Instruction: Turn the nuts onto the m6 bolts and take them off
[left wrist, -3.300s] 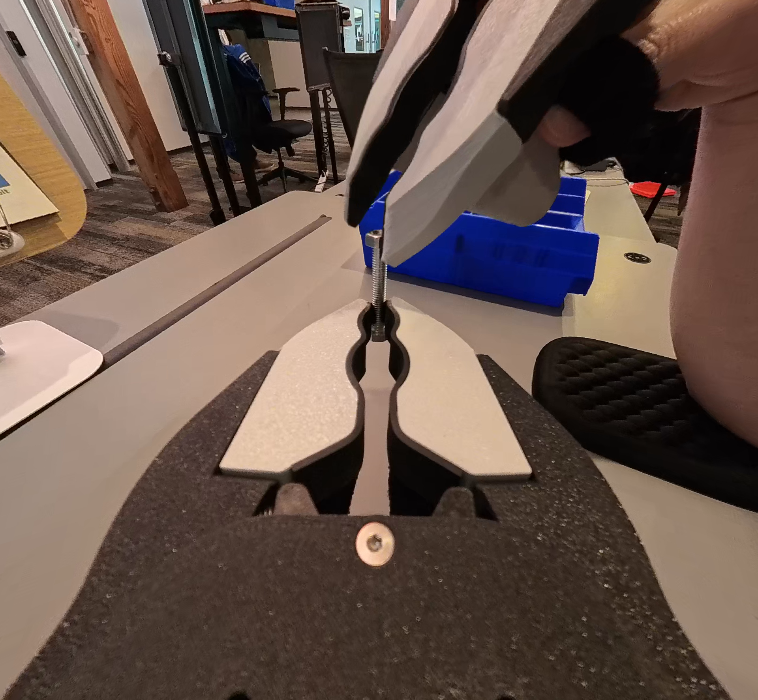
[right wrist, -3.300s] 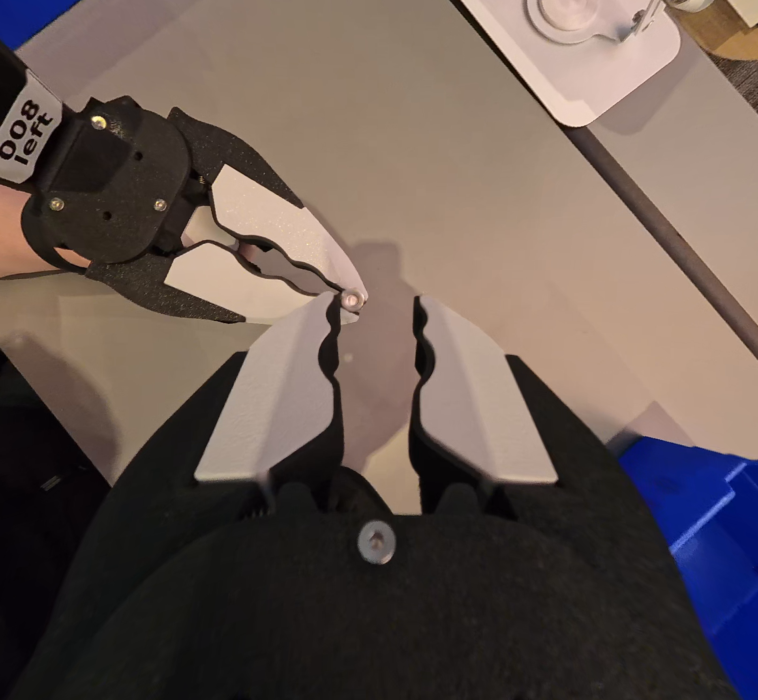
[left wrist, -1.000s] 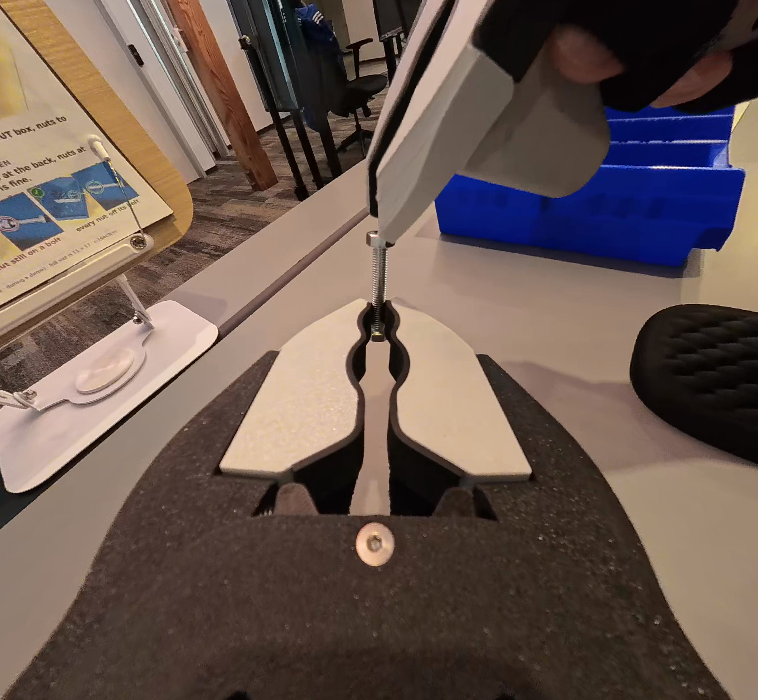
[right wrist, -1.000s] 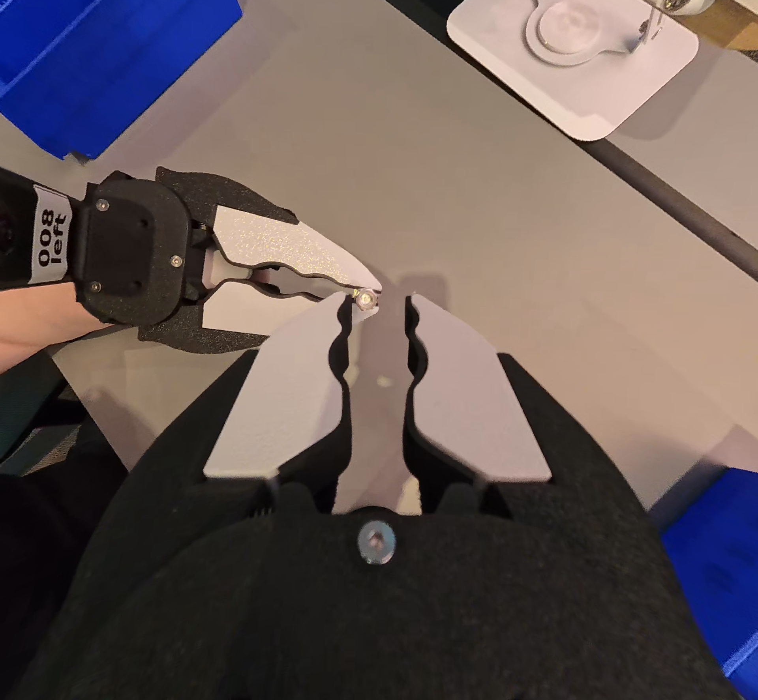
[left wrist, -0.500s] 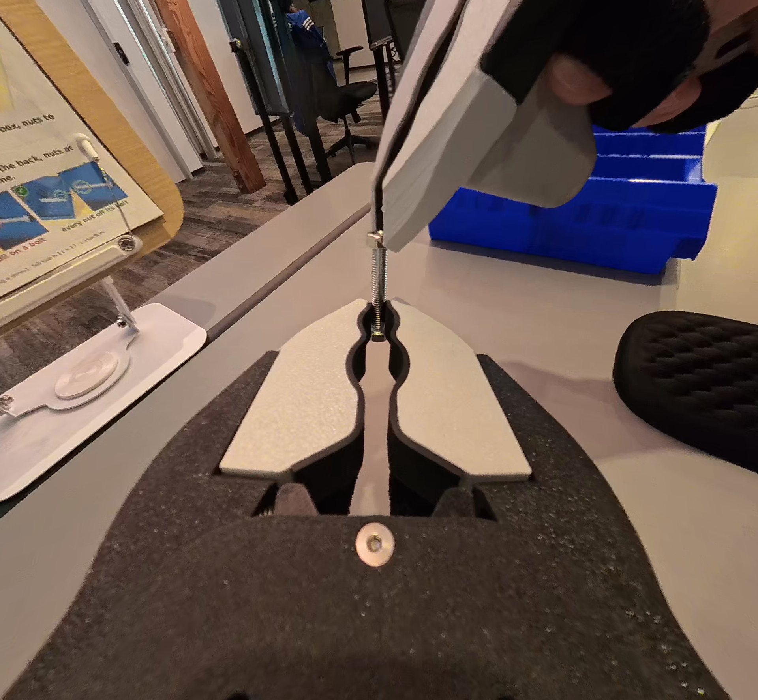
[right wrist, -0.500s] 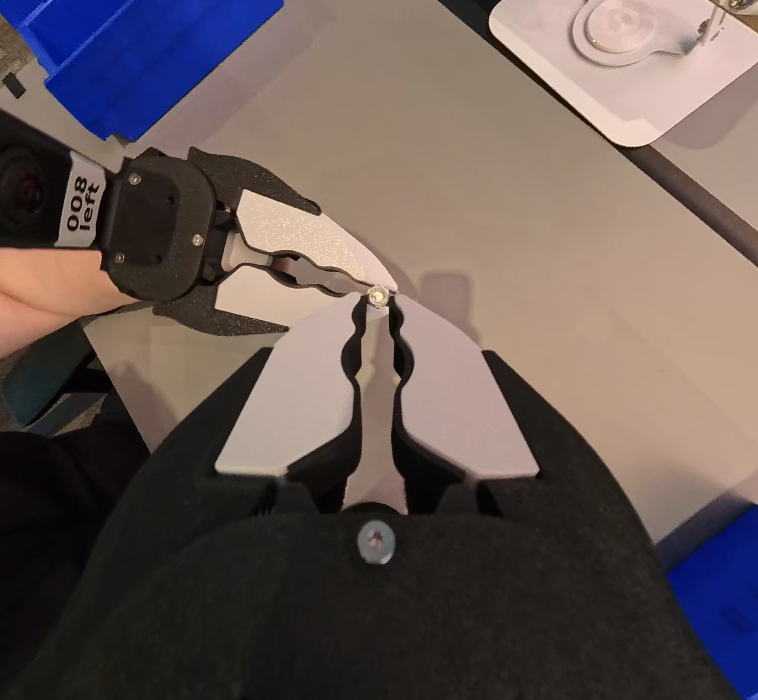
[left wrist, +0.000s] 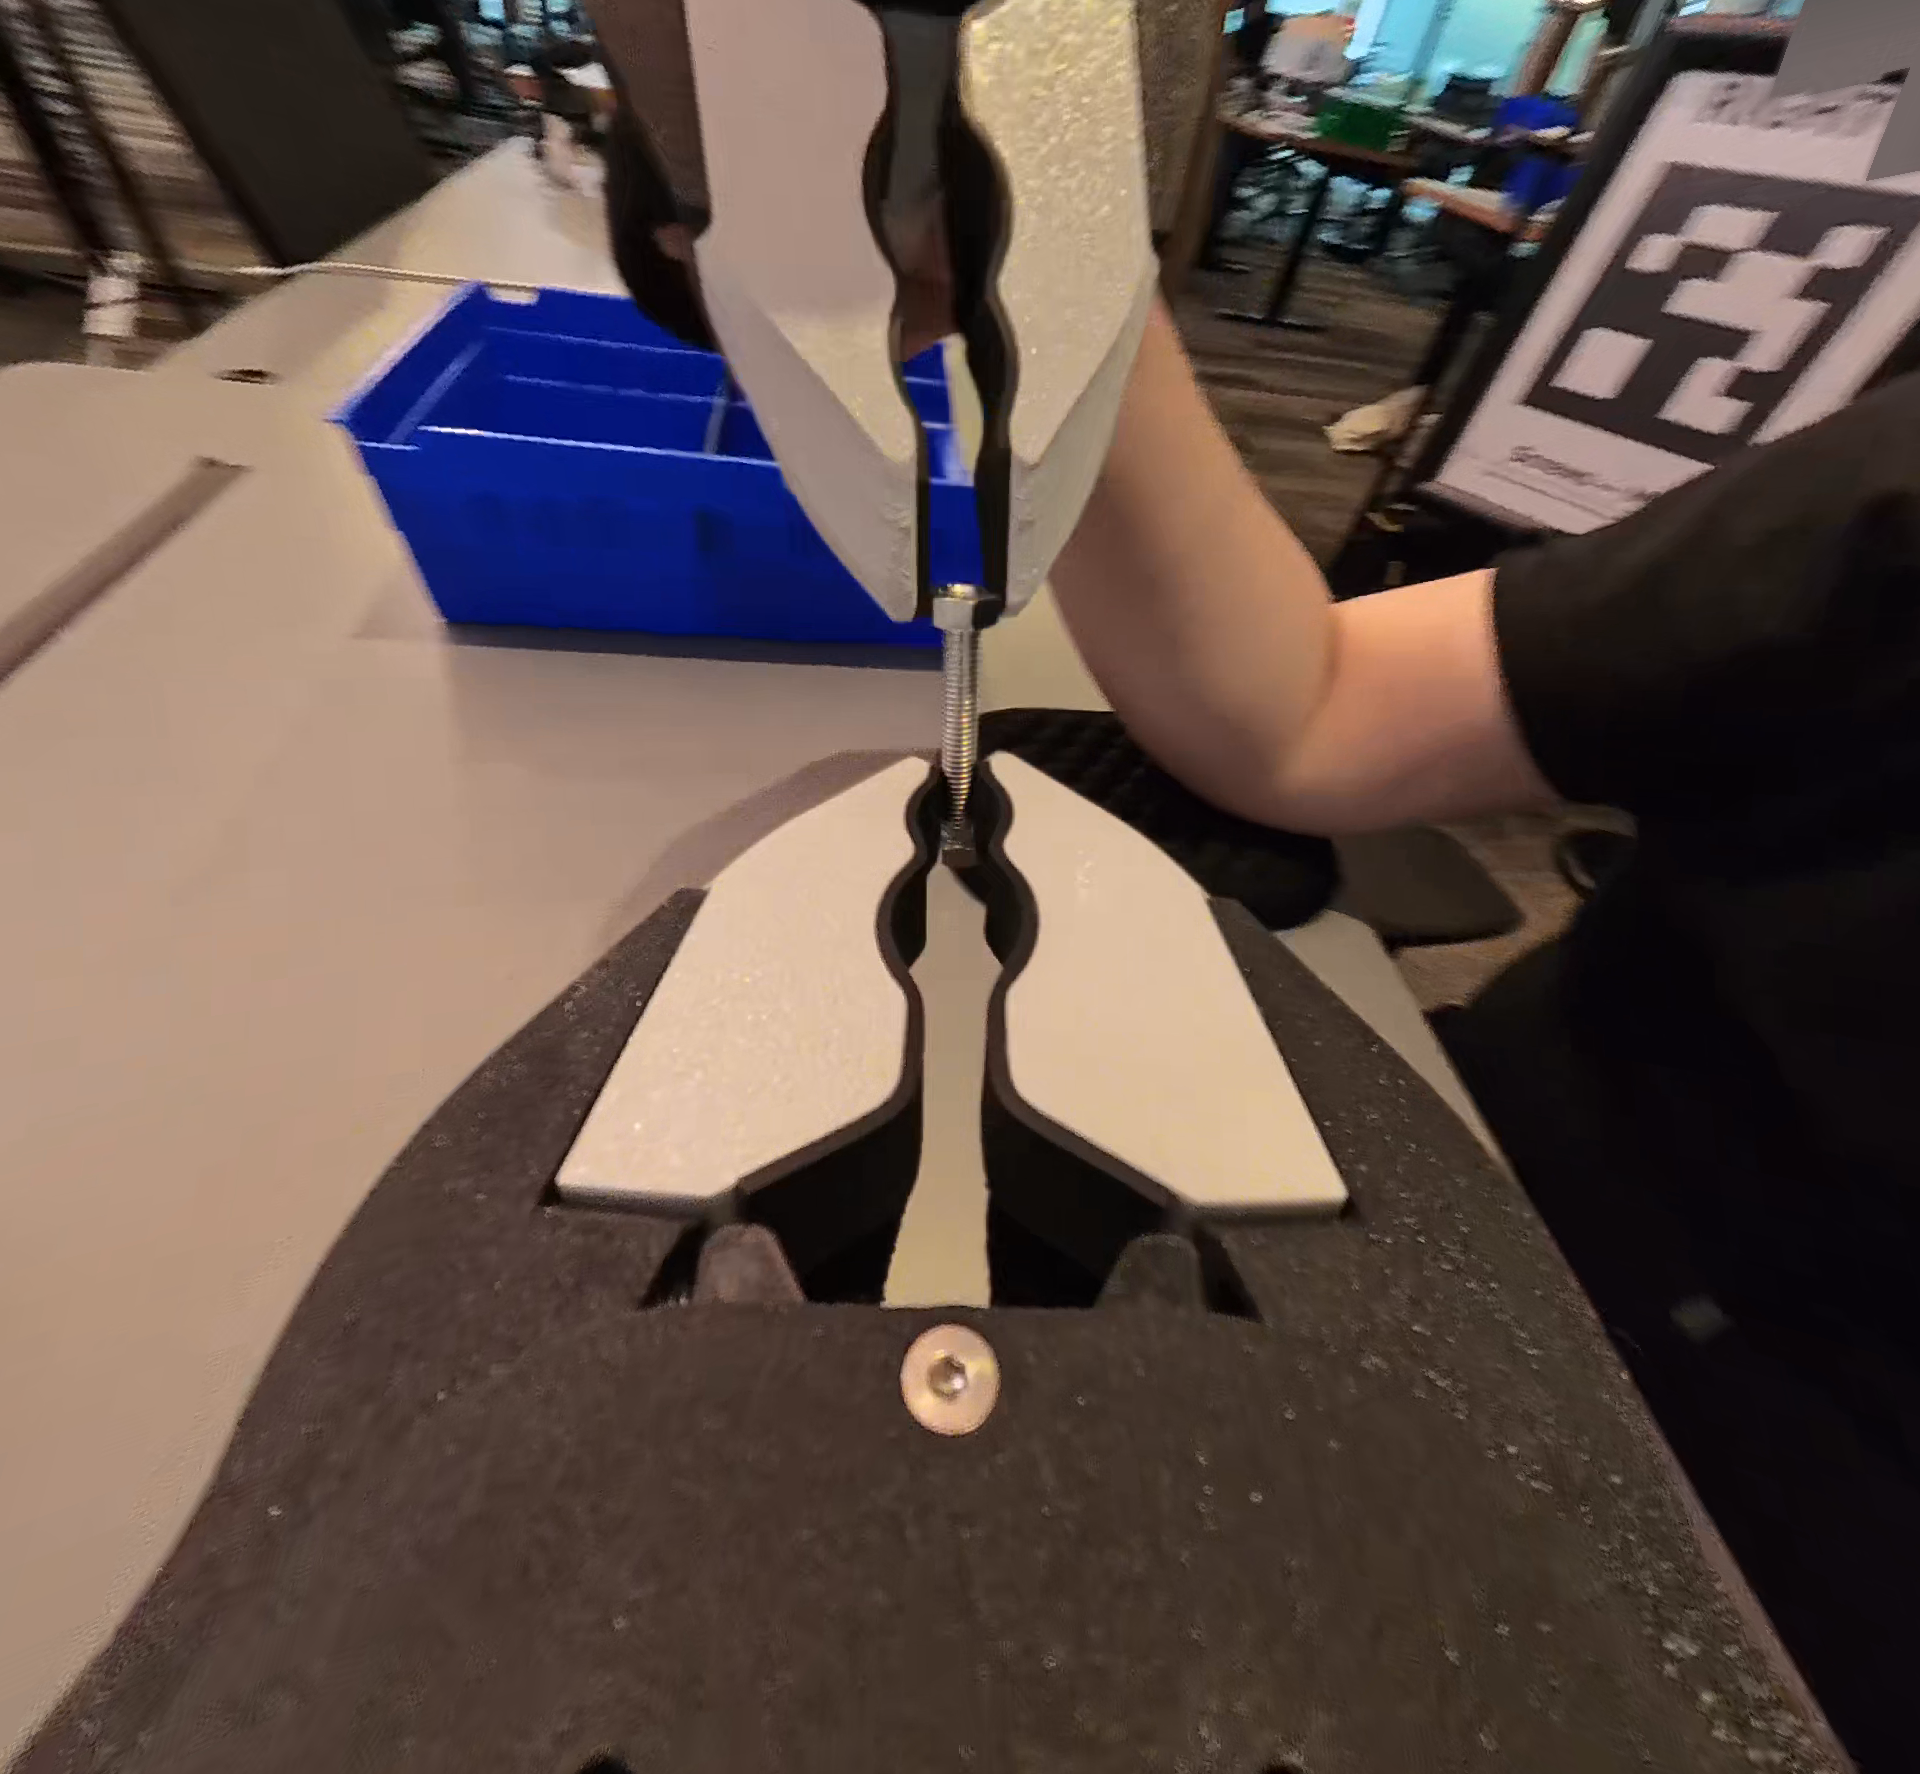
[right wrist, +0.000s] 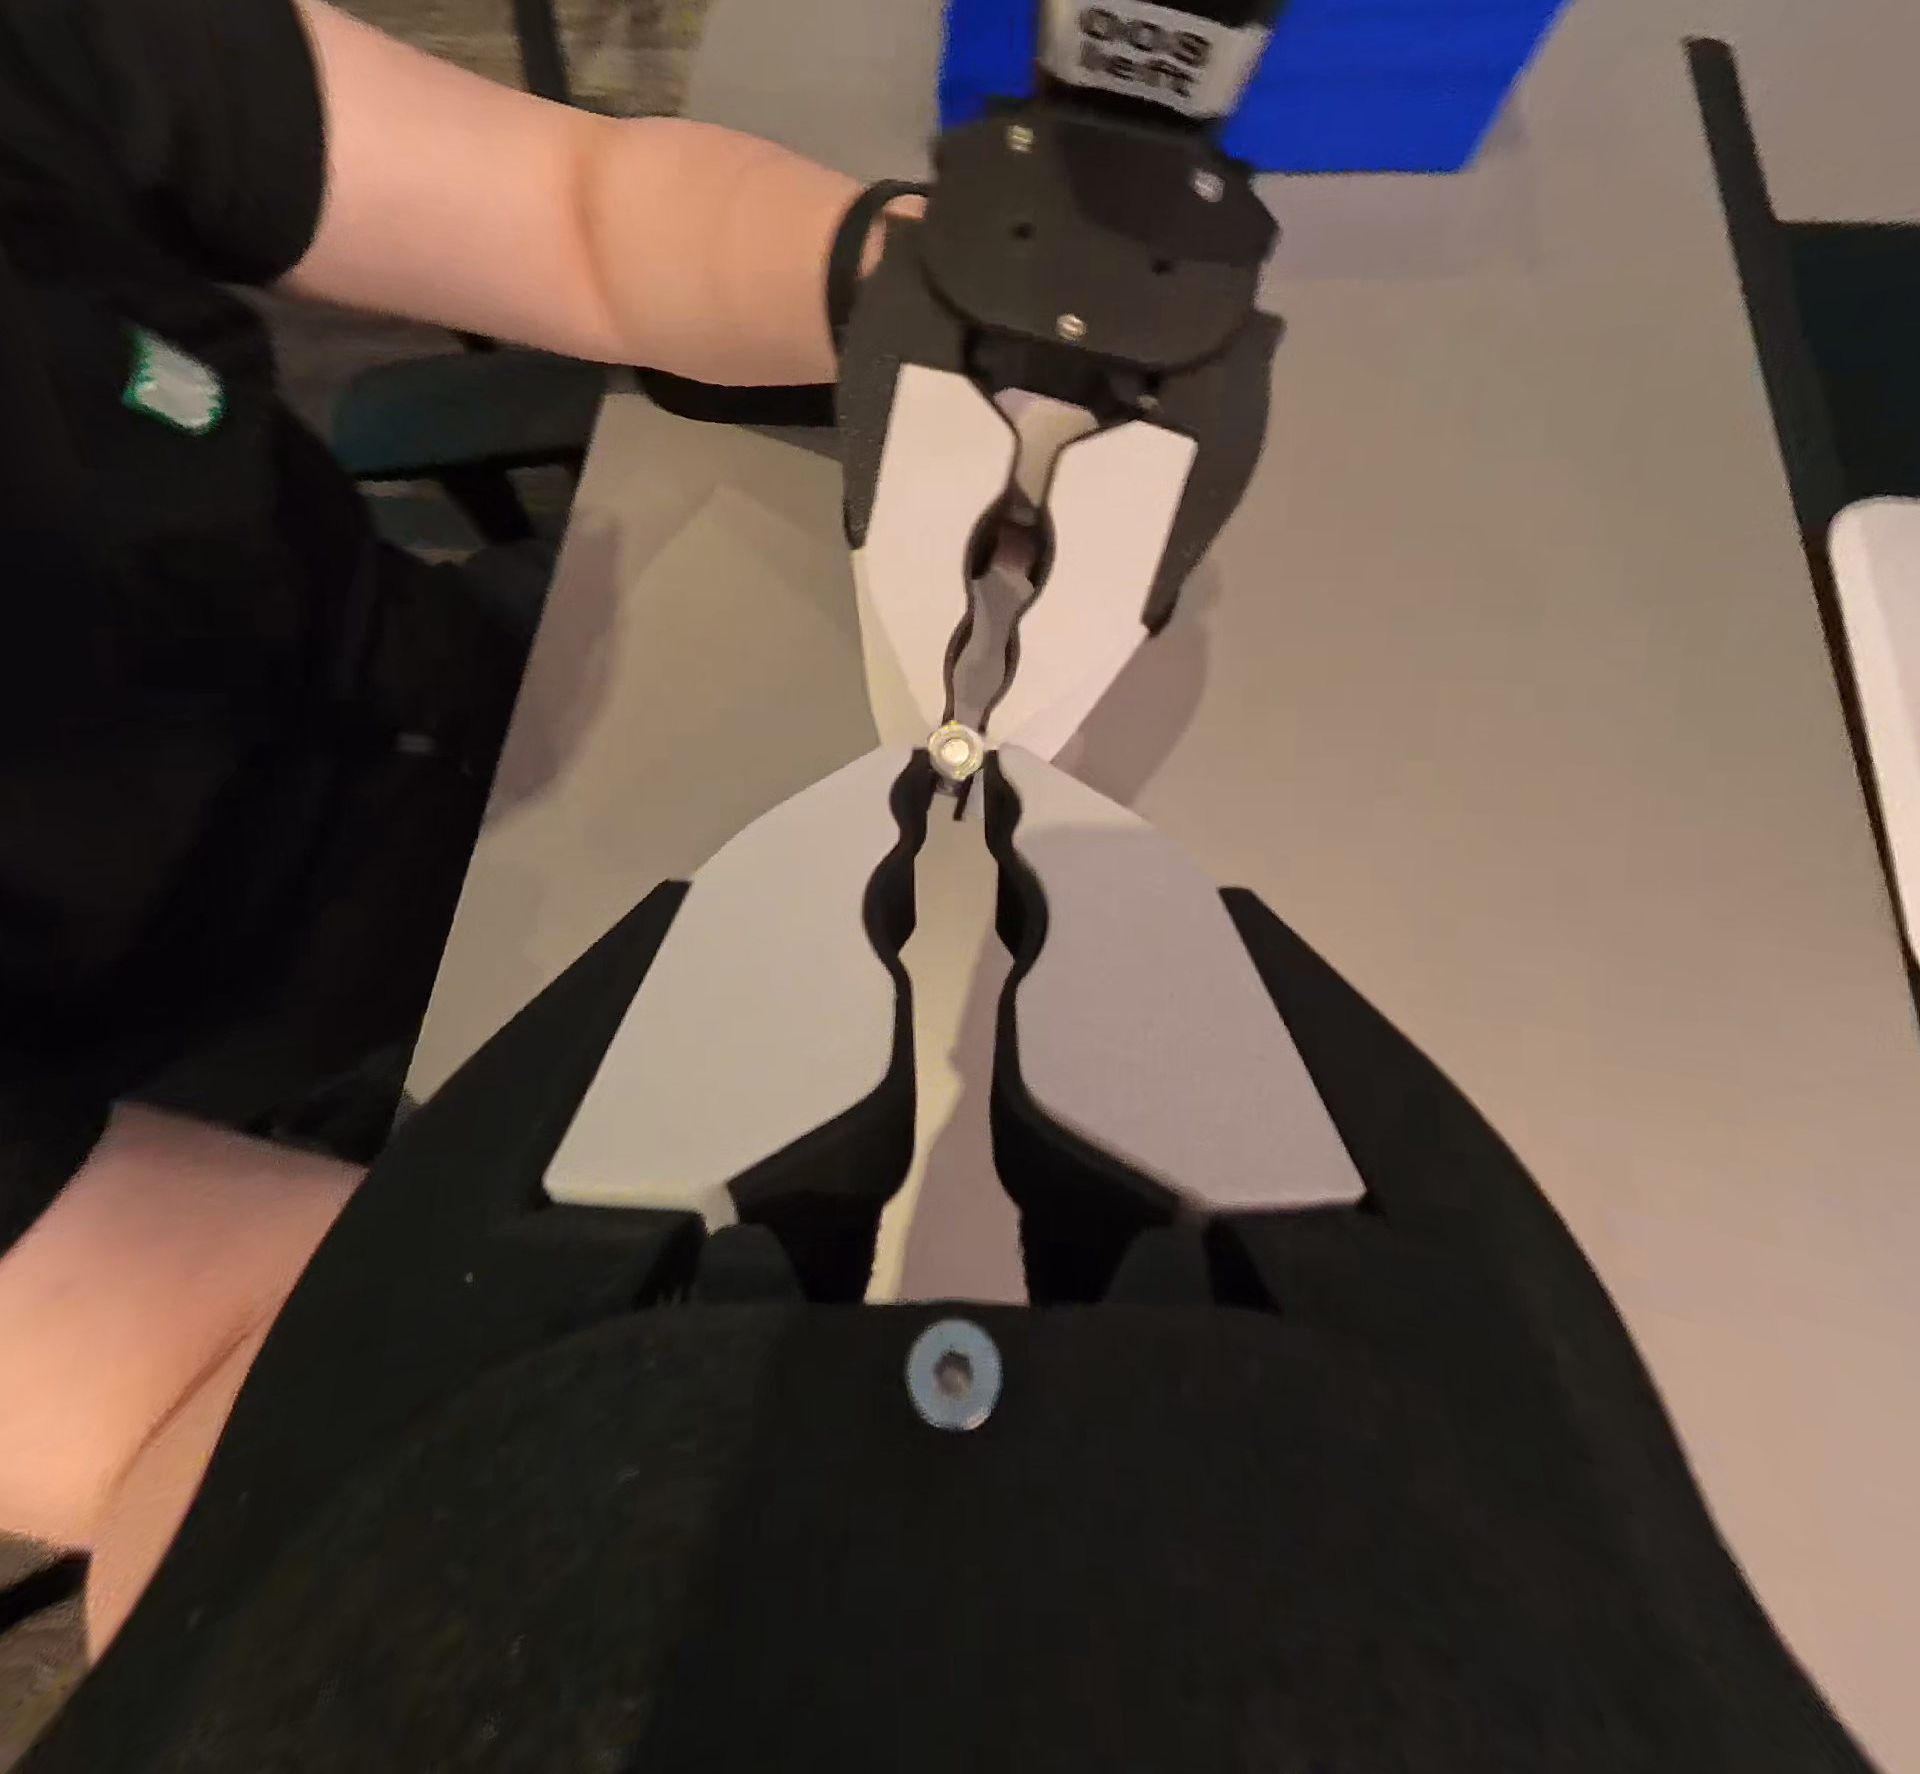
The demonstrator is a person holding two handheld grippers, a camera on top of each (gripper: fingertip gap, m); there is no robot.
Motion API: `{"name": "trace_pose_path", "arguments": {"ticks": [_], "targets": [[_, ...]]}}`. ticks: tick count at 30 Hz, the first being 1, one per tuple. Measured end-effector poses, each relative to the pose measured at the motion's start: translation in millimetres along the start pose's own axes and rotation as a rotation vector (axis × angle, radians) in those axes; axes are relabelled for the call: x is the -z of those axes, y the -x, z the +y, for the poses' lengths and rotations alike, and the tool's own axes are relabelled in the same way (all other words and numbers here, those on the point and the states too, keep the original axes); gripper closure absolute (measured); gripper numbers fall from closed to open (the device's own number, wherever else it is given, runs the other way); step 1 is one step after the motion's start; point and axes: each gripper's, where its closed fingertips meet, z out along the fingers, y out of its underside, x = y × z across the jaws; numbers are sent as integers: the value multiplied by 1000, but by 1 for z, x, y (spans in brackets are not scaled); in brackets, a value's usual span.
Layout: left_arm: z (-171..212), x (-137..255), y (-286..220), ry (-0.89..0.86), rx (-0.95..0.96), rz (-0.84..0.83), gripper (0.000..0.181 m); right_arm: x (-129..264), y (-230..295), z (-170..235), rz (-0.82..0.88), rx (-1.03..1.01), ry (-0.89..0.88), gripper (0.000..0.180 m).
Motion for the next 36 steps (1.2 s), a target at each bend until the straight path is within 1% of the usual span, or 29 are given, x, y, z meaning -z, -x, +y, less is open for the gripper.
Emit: {"name": "trace_pose_path", "arguments": {"ticks": [7, 13, 15, 16, 17, 18, 19, 20, 24, 26, 30, 33, 36], "targets": [[-1, 3, -35, -31, 81, 270, 176, -5, 27, -9, -162, 174, -72, 170], [-3, 2, -45, -49, 104, 347, 176, -3, 36, -11, -226, 239, -119, 170], [-1, 1, -43, -40, 99, 333, 176, -5, 35, -9, -212, 235, -114, 170], [0, 0, -40, -39, 88, 306, 176, -5, 32, -8, -193, 221, -110, 170], [-1, 0, -35, -48, 82, 273, 176, -5, 27, -8, -161, 207, -106, 165], [-4, 0, -29, -62, 83, 238, 176, -5, 19, -9, -112, 180, -101, 154], [-6, 1, -22, -79, 83, 198, 176, -4, 10, -10, -58, 141, -96, 147], [-8, 1, -13, -95, 76, 140, 176, -1, 2, -12, -6, 97, -98, 143], [-4, 4, 42, -123, 24, -244, 176, 12, -33, -23, 211, -94, -126, 134], [3, 7, 62, -119, 20, -382, 176, 18, -46, -19, 309, -194, -98, 134], [20, 5, 81, -47, -12, -533, 176, 25, -66, 7, 465, -432, 5, 137], [25, 8, 90, -22, -31, -633, 176, 21, -70, 15, 485, -539, 31, 140], [27, 13, 97, -17, -41, -714, 176, 15, -74, 18, 510, -594, 50, 144]]}}
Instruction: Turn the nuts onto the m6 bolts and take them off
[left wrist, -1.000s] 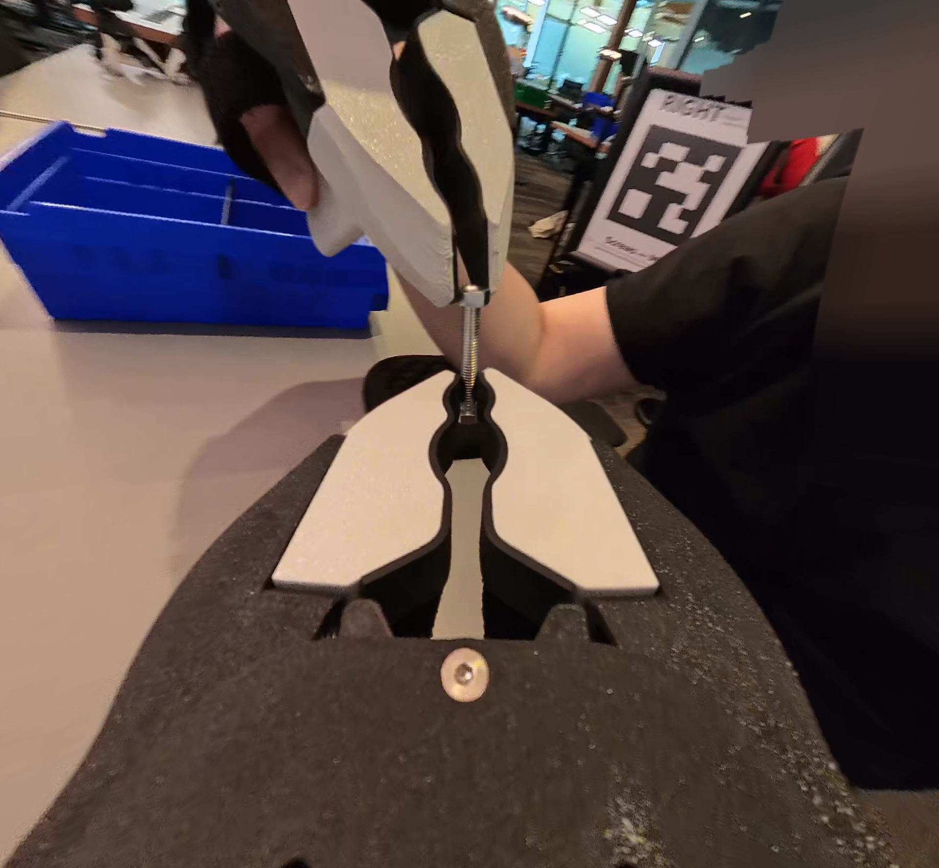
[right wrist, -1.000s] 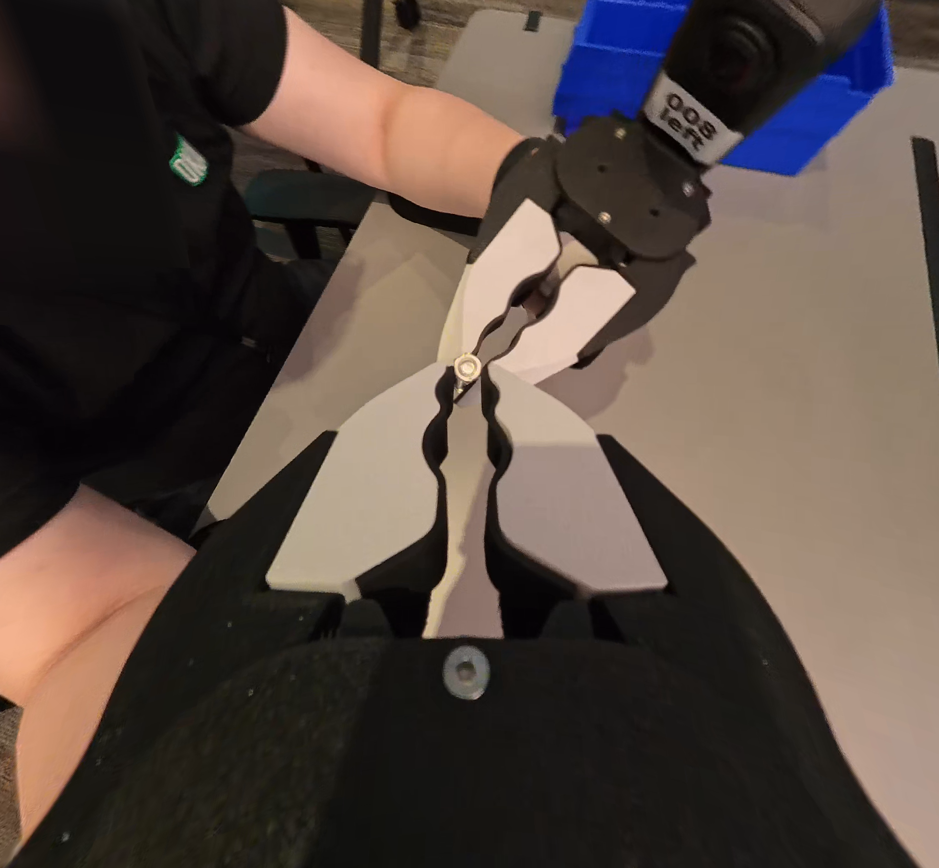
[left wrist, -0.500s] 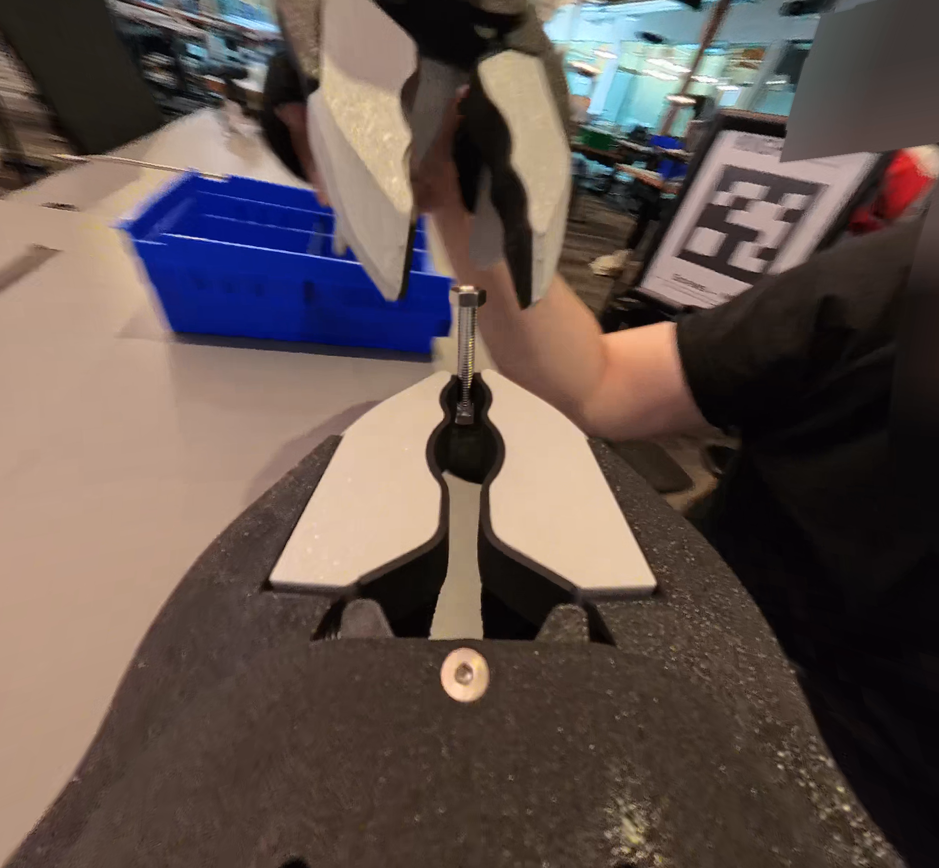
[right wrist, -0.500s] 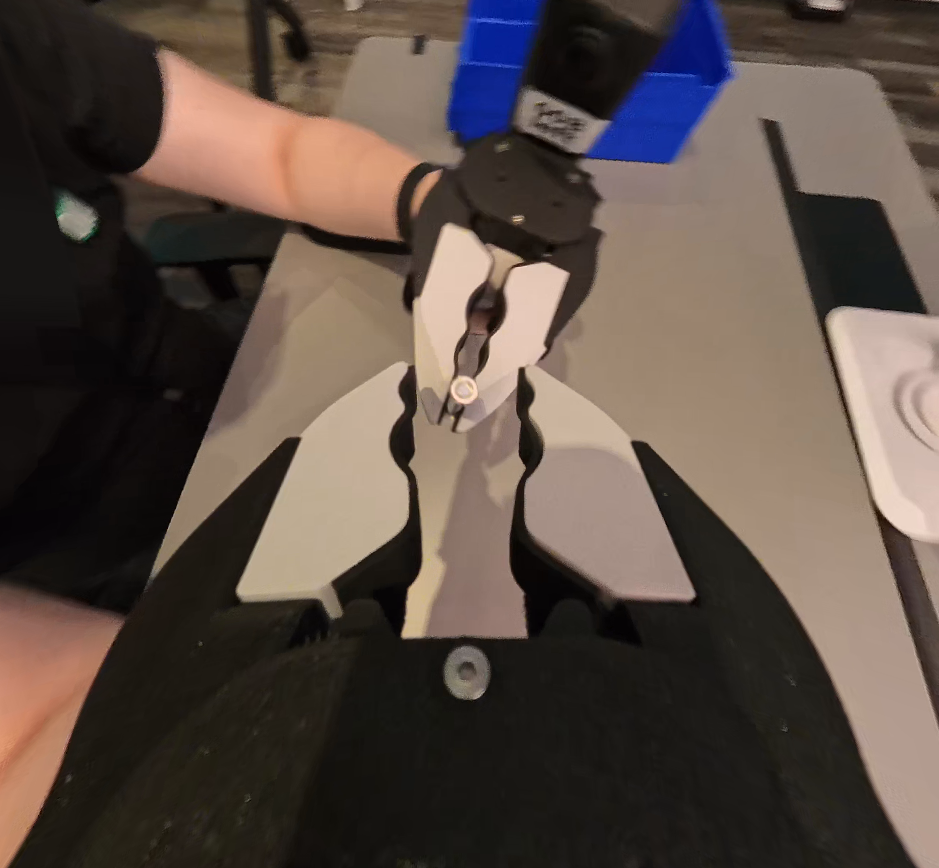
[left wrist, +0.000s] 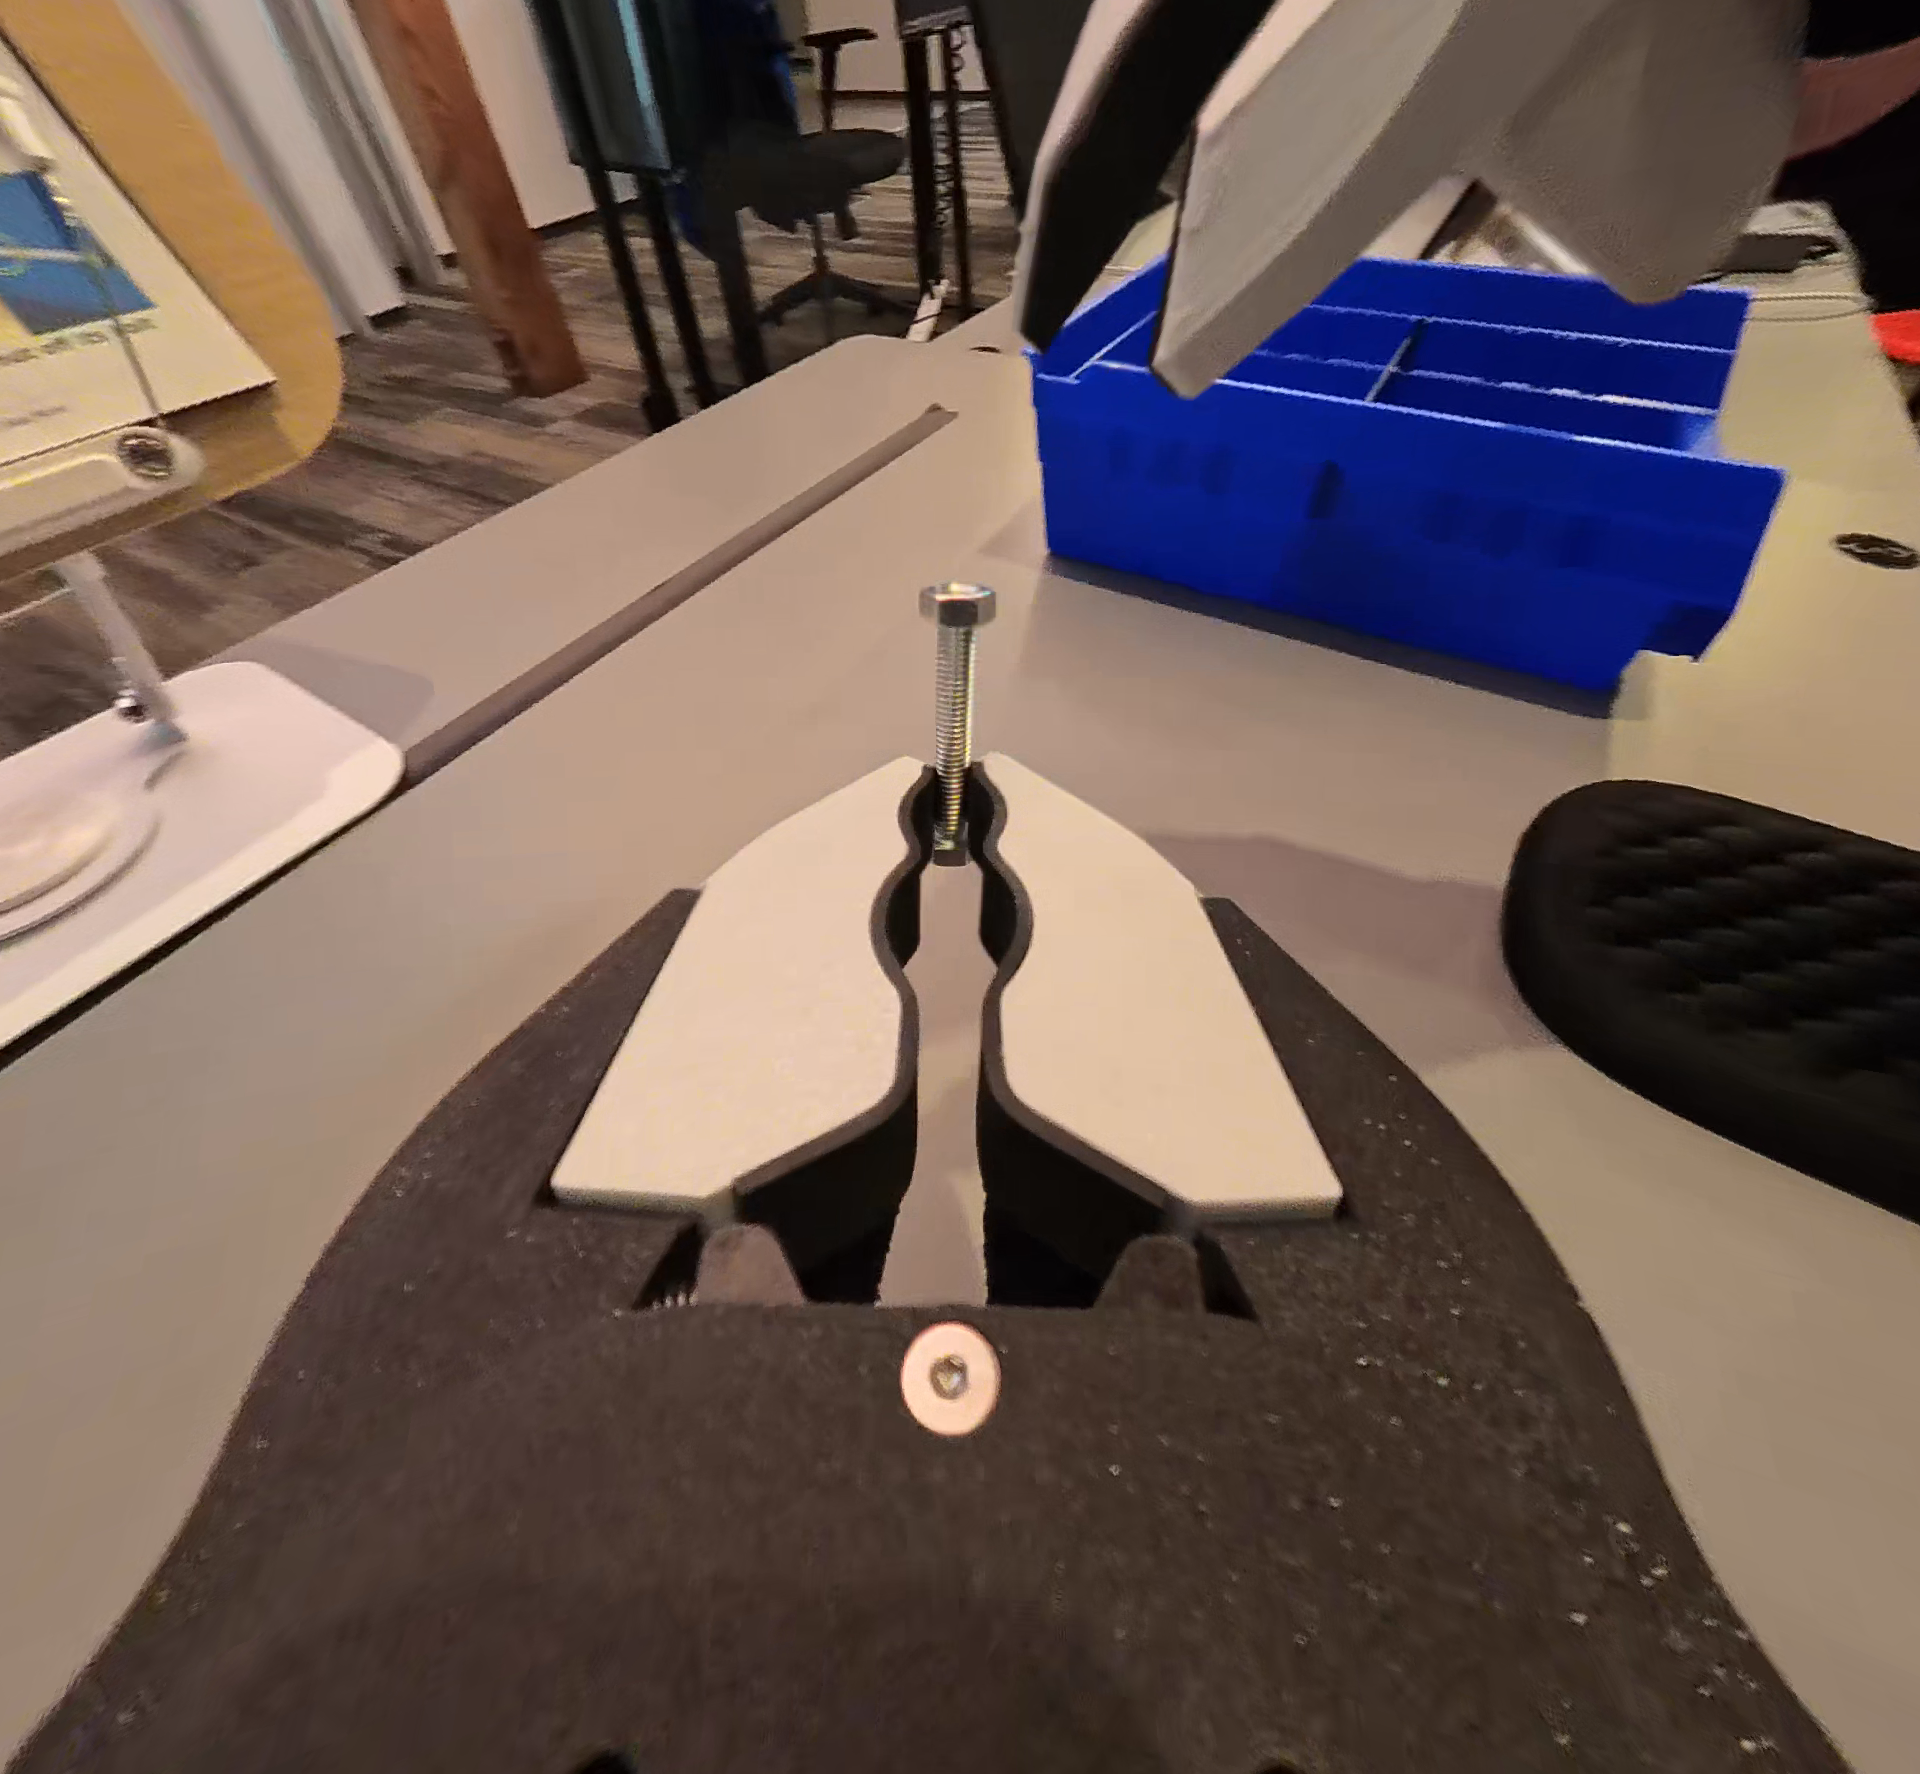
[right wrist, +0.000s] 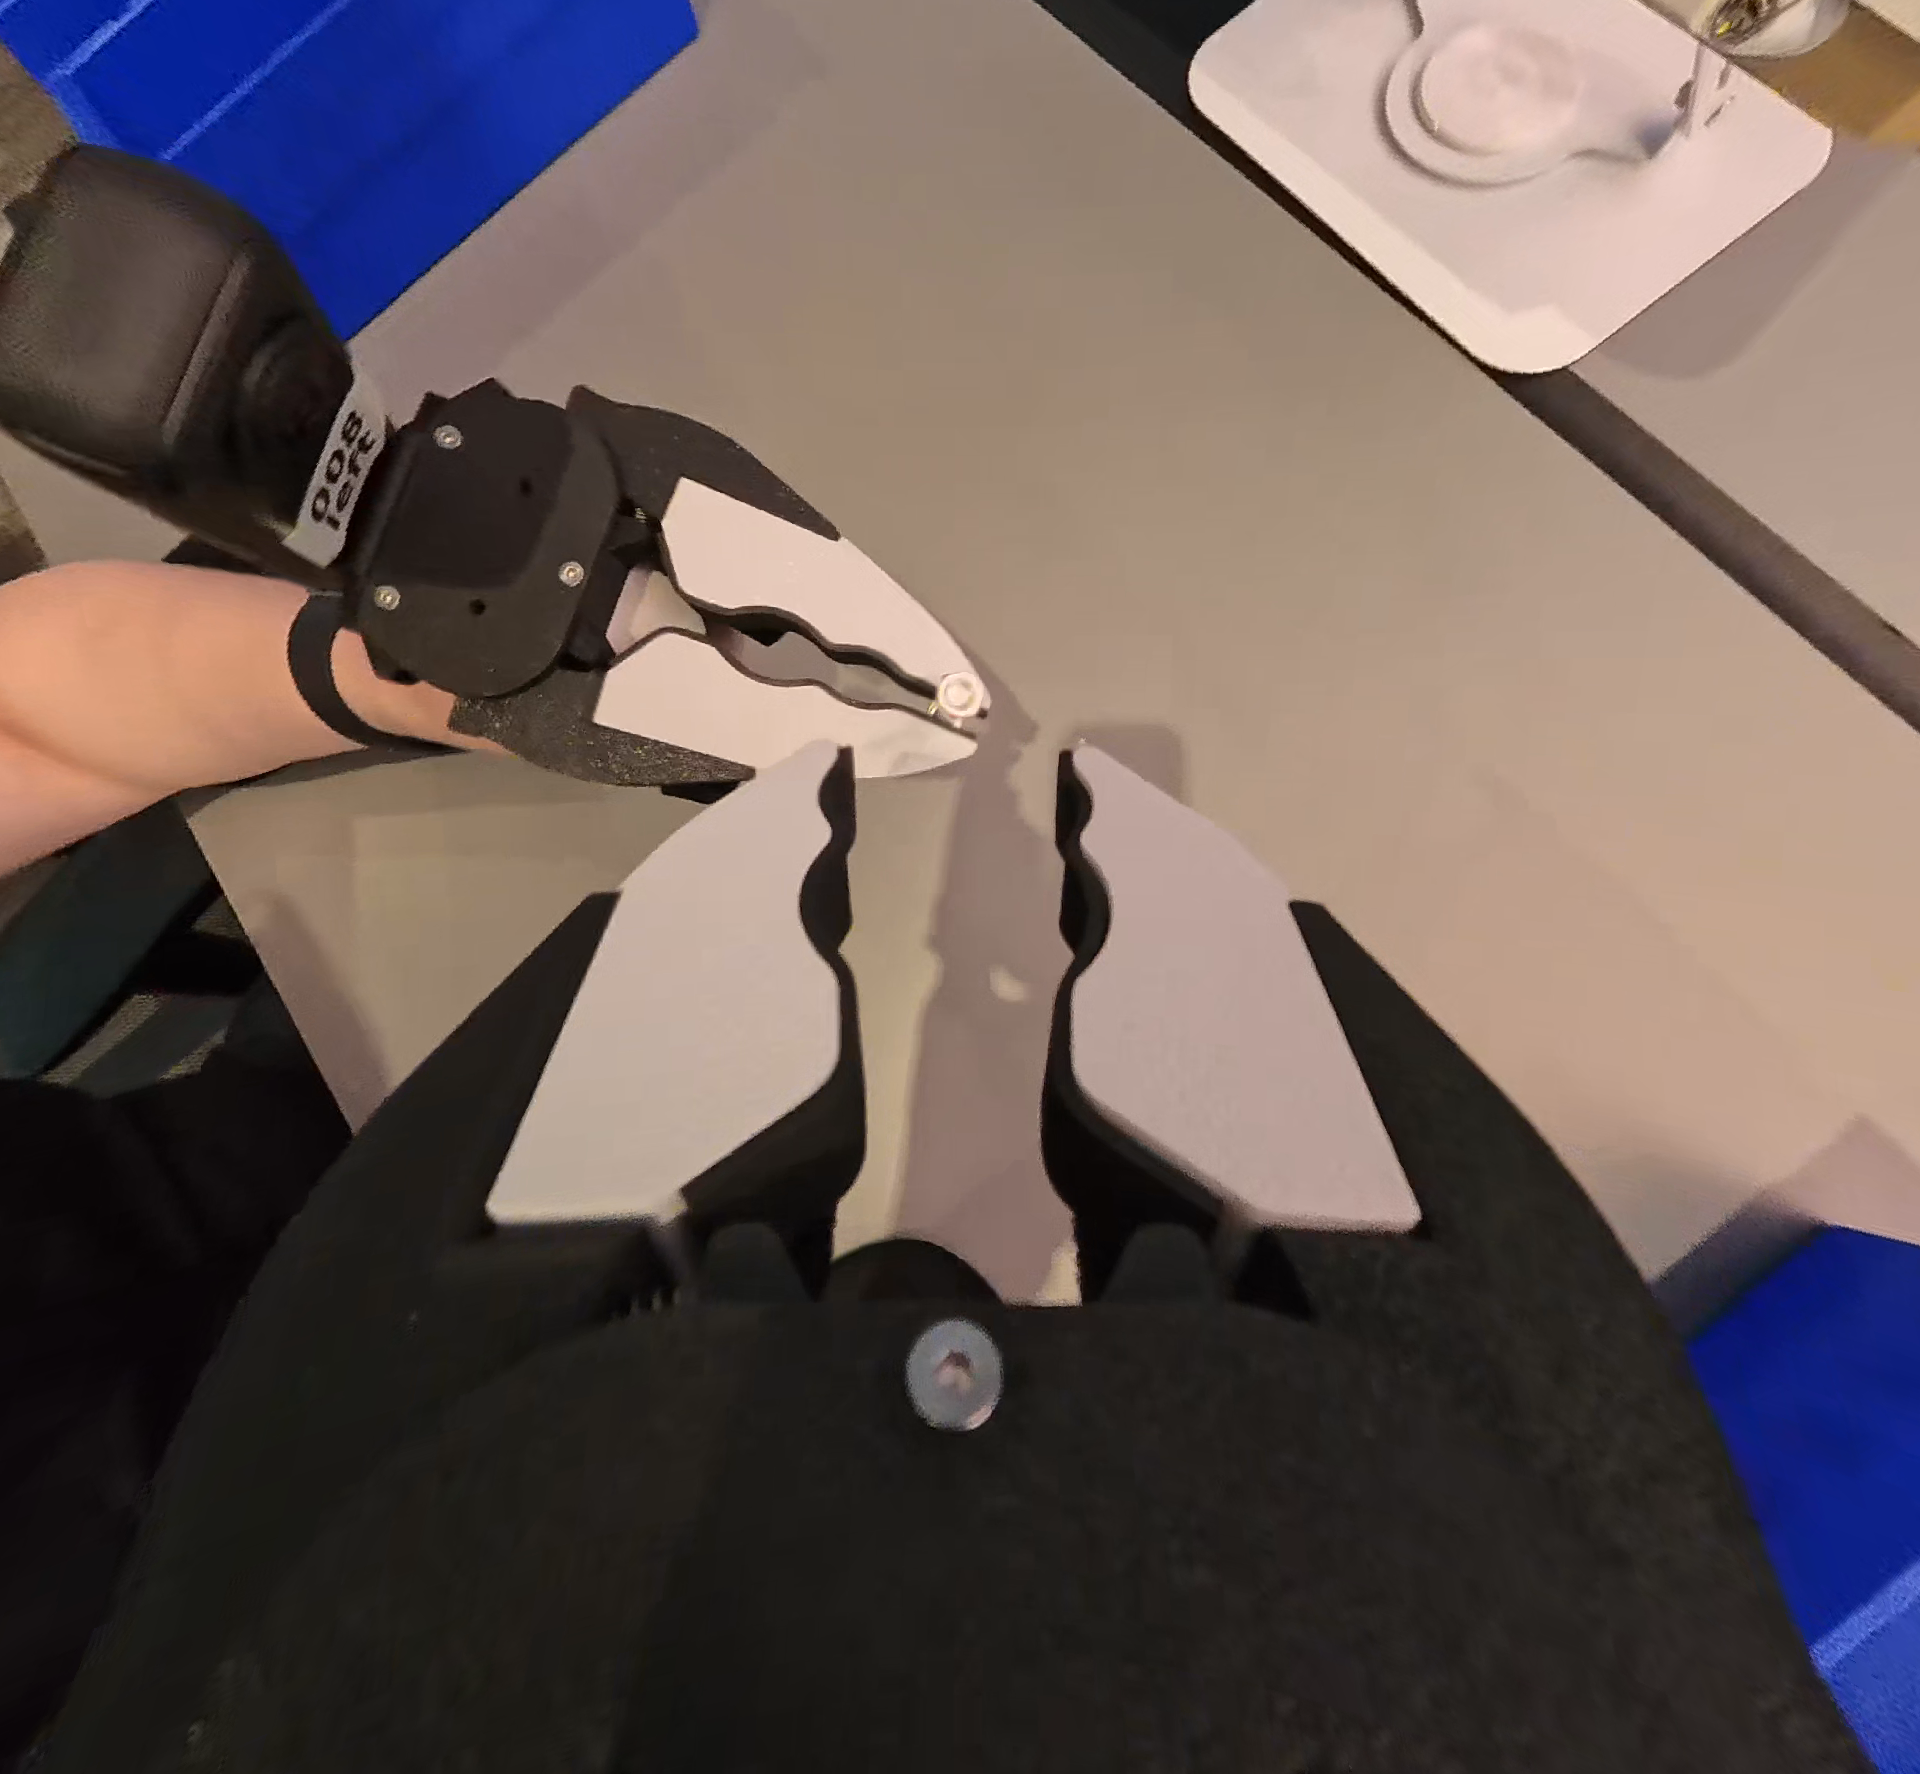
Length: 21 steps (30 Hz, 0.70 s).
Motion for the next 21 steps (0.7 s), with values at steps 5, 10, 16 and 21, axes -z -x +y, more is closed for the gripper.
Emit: {"name": "trace_pose_path", "arguments": {"ticks": [5, 10, 16, 21], "targets": [[2, 1, 12, 8, -20, -90, 176, -13, 4, -5, 26, -22, 7, 146], [2, 2, 15, 14, -21, -112, 176, -21, 2, -5, 64, -20, 30, 146], [4, 2, 16, 22, -24, -122, 176, -21, 0, -9, 71, -29, 7, 146], [4, 2, 18, 30, -32, -139, 176, -25, -3, -9, 89, -48, 8, 147]]}}
